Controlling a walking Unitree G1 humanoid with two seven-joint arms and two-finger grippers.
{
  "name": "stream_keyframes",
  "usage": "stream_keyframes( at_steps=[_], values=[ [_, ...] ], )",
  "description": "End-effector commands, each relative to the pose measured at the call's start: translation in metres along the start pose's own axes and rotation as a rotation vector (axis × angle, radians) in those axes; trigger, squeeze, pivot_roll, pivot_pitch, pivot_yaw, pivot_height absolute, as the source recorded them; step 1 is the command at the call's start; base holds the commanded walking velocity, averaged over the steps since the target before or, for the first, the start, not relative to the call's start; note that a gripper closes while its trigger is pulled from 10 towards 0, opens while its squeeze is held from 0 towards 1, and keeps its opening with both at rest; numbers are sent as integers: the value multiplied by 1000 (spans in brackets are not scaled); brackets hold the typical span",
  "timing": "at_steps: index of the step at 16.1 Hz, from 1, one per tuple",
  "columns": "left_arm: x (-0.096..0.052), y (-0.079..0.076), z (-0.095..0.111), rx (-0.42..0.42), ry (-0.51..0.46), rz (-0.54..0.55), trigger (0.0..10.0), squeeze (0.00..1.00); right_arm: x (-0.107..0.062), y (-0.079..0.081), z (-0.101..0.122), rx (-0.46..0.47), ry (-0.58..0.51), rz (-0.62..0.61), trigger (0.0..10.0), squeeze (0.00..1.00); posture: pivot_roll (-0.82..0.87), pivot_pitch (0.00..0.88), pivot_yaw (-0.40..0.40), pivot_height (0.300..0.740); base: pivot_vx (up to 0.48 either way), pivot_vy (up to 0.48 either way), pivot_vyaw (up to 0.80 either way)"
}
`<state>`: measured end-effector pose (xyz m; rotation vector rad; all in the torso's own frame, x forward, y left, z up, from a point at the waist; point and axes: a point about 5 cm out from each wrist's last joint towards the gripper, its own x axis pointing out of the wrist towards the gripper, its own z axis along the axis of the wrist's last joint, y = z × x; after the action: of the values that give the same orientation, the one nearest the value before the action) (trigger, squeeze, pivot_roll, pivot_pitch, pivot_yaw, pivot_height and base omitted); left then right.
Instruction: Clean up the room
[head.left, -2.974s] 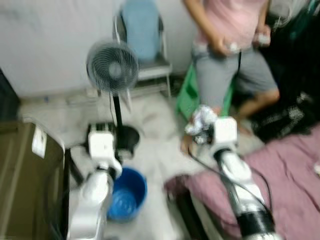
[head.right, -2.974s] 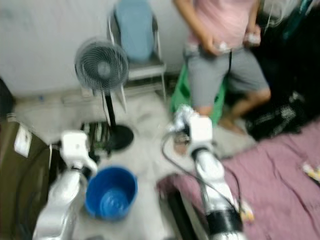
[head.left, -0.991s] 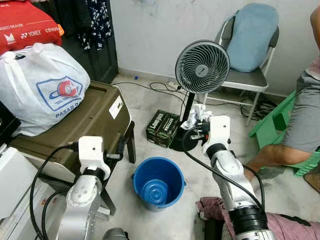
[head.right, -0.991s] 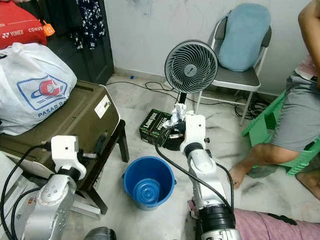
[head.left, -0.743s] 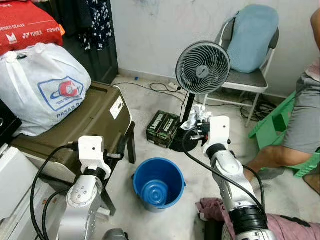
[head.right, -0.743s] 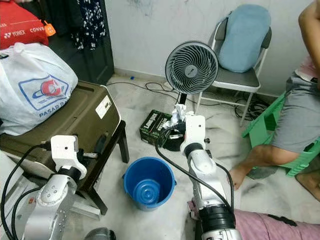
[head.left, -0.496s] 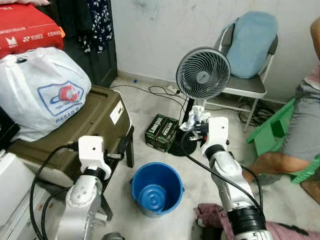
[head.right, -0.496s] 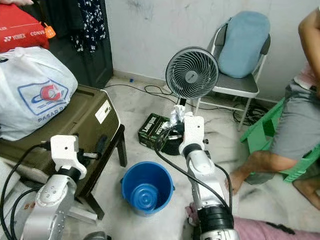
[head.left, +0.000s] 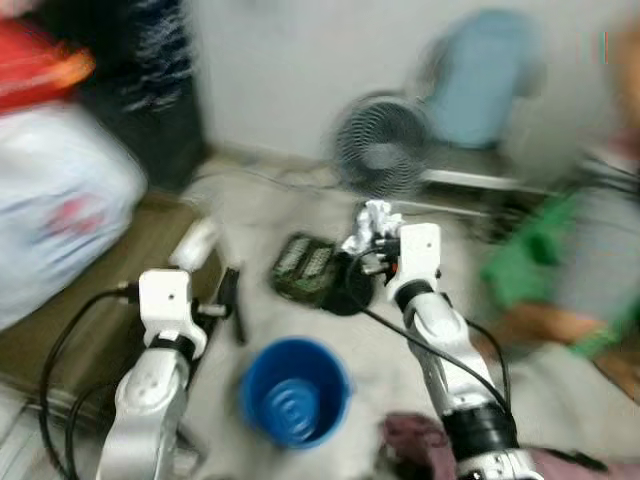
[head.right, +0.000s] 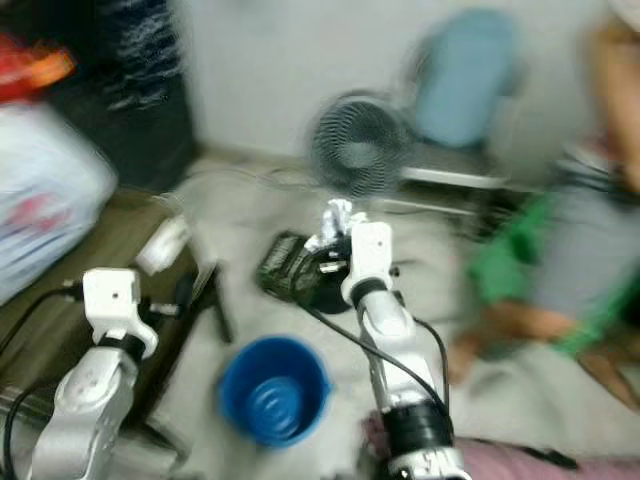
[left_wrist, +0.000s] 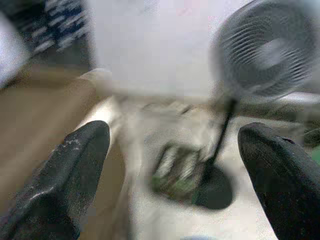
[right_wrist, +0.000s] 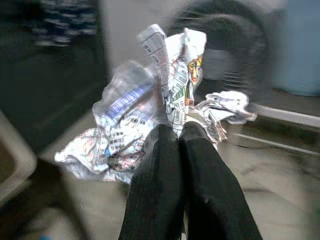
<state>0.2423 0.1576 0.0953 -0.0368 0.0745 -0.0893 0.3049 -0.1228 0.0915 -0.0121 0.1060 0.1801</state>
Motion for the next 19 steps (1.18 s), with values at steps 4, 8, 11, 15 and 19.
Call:
stream_keyframes(
  at_steps=[4, 8, 11, 15, 19],
  values=[
    [-1, -8, -3, -4, 16, -16, 10000, 0, -2, -12, -1, 4, 6, -40, 10000, 0, 3, 0, -81, 740, 277, 0, 0],
    [0, -8, -1, -9, 3, -21, 10000, 0, -1, -10, 1, -7, -7, -31, 10000, 0, 3, 0, -81, 740, 61, 0, 600],
    [4, -3, 4, 95, -26, -65, 10000, 0, 0, -11, -1, -9, 3, -47, 10000, 0, 9, 0, -86, 740, 0, 0, 0],
    [4, 6, 8, 227, -43, -148, 10000, 0, 2, -16, -7, -46, 54, -95, 10000, 0, 20, 0, -88, 740, 0, 0, 359],
    [-12, 0, 5, 280, -31, -278, 10000, 0, 3, -19, -17, -9, 105, -142, 10000, 0, 40, 0, -77, 740, 0, 0, 800]
  ],
)
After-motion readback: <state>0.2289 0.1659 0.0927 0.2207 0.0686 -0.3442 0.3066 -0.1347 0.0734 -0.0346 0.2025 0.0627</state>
